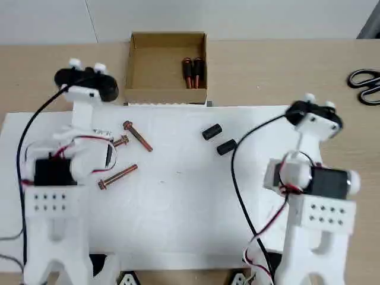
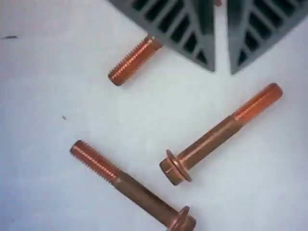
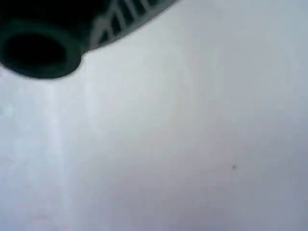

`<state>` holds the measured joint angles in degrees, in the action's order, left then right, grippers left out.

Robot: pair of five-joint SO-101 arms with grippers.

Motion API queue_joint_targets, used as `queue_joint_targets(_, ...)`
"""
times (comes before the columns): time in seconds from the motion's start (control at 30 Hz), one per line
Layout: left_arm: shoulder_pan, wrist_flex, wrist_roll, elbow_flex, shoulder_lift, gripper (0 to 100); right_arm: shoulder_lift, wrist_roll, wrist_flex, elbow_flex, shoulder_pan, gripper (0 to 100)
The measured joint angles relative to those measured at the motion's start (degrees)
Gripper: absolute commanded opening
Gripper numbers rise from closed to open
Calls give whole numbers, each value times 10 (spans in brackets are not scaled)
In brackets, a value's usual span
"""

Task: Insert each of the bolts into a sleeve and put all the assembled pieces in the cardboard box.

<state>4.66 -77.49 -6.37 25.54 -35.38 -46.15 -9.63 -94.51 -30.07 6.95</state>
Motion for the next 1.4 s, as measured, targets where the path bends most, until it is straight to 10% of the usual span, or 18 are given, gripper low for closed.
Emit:
queue_joint_targets(0.67,43,-38,-262,-219,389,141,-86,0,47,-99,49,3)
queue_joint_targets(1.4,65,-76,-354,-369,615,141,-86,-3,47,-99,54,3)
